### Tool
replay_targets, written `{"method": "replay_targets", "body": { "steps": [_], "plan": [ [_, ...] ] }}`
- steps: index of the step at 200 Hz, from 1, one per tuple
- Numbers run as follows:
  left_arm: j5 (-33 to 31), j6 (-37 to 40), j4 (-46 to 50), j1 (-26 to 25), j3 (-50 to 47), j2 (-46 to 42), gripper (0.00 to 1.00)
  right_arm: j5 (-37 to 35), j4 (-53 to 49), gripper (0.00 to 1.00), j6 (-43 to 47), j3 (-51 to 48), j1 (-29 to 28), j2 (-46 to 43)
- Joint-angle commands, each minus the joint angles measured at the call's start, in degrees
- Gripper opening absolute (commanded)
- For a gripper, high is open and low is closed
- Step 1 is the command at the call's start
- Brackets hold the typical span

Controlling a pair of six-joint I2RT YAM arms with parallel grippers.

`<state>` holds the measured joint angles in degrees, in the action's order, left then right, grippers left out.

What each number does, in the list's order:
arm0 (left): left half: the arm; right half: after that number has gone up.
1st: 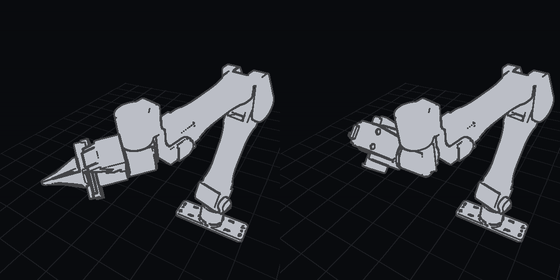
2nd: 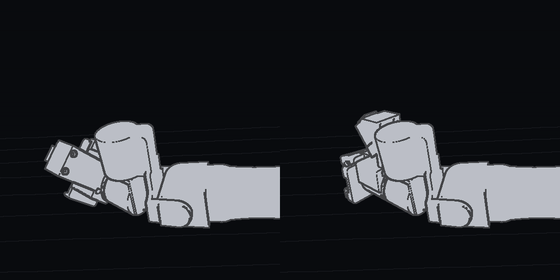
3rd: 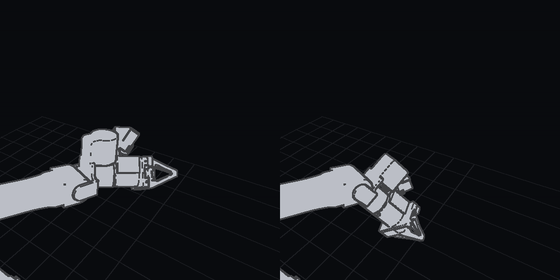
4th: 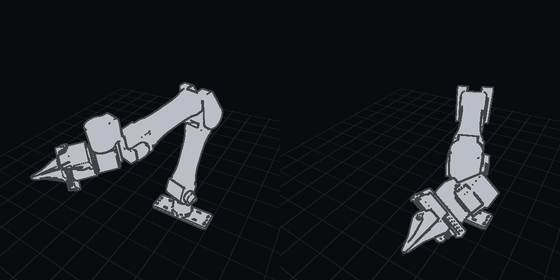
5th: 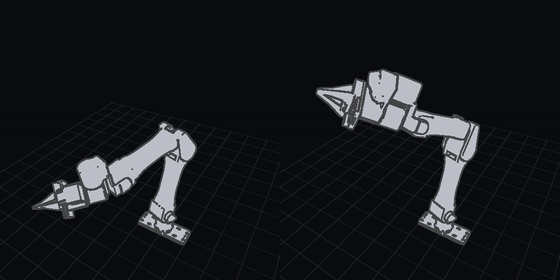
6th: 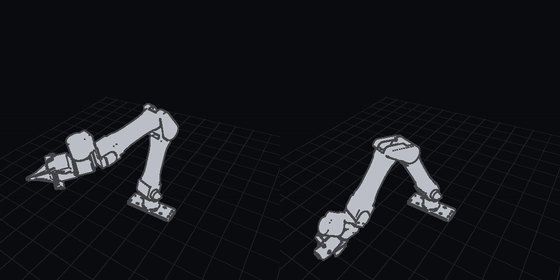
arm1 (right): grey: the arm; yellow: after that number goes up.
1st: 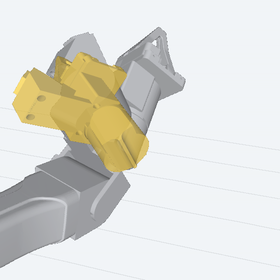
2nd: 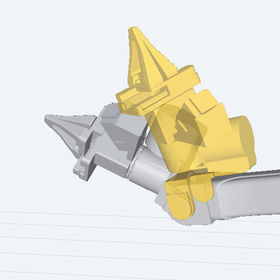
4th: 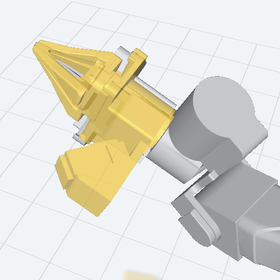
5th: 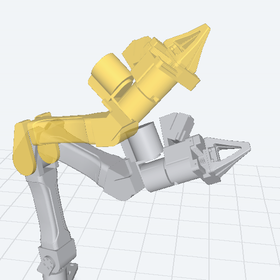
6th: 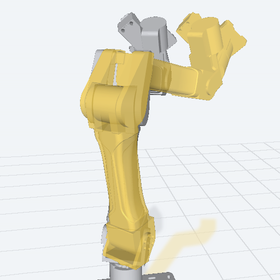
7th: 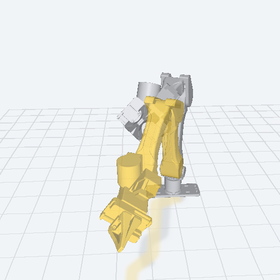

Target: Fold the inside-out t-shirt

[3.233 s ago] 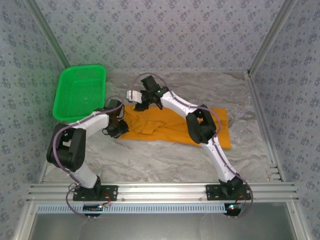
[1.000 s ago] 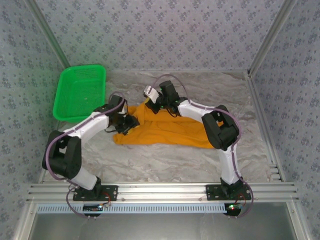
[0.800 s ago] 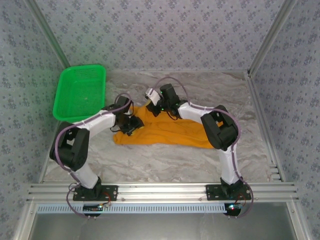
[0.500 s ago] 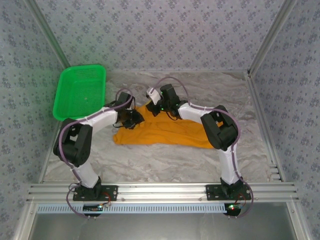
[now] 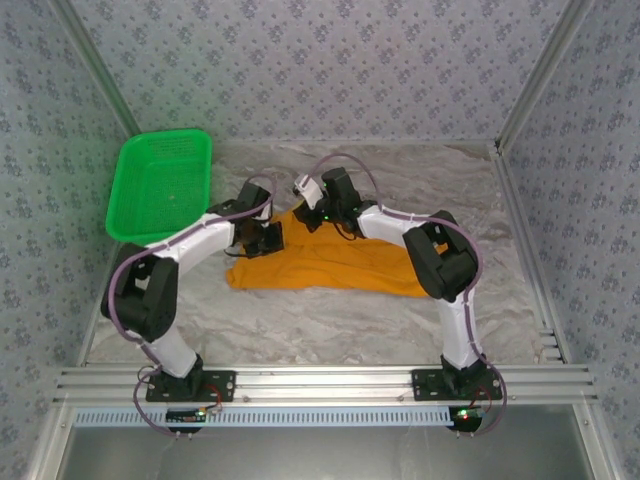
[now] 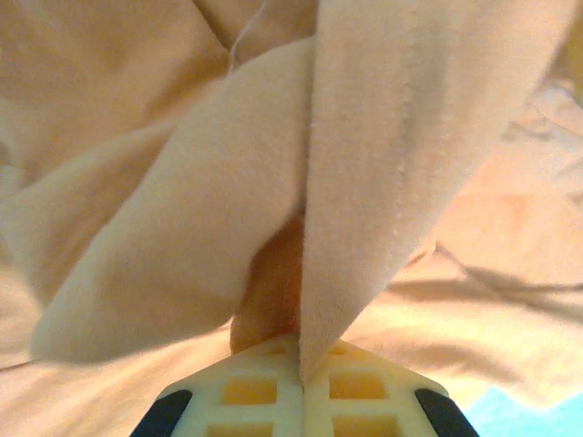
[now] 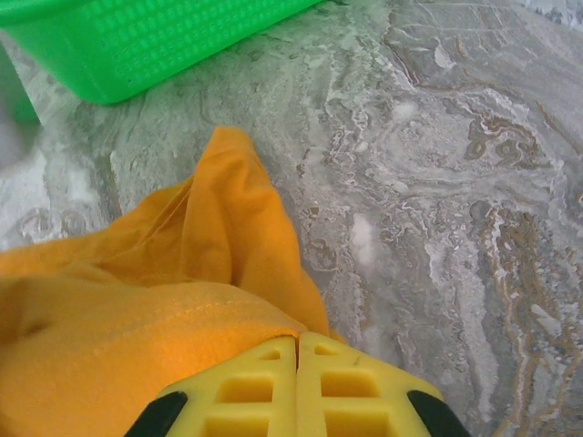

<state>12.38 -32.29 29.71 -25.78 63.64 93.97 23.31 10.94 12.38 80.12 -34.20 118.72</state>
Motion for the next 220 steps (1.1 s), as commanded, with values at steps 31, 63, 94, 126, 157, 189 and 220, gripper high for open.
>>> {"method": "replay_targets", "body": {
  "steps": [31, 63, 94, 126, 157, 189, 220],
  "plan": [
    [-15.52, 28.59, 13.56, -1.02, -0.3, -15.83, 0.0, 15.09, -13.26, 0.24, 31.27, -8.57, -0.25, -14.04],
    [-11.48, 44.99, 11.31, -2.76, -6.73, -26.88, 0.0, 21.65, -39.17, 0.31, 51.5, -4.91, -2.91, -14.68],
    [-7.81, 49.78, 11.1, -4.04, -11.54, -33.02, 0.24, 16.44, -22.84, 0.37, 36.86, -9.67, -1.9, -16.58],
    [-4.73, 48.63, 14.22, -4.08, -12.94, -34.08, 0.69, 16.91, -25.75, 0.4, 36.49, -4.9, -0.05, -14.26],
    [-4.4, 38.41, 13.67, -0.57, -9.54, -30.32, 0.7, 15.98, -29.58, 0.41, 41.42, -1.08, 0.54, -11.96],
    [-0.36, 18.34, 11.79, 9.25, -2.79, -19.34, 0.59, 7.43, -30.63, 0.43, 42.14, 5.5, -3.31, -4.84],
    [2.49, 8.3, 14.51, 13.81, 6.34, -4.75, 0.49, 2.97, -29.08, 0.43, 38.45, 10.5, -5.83, 1.98]
  ]
}}
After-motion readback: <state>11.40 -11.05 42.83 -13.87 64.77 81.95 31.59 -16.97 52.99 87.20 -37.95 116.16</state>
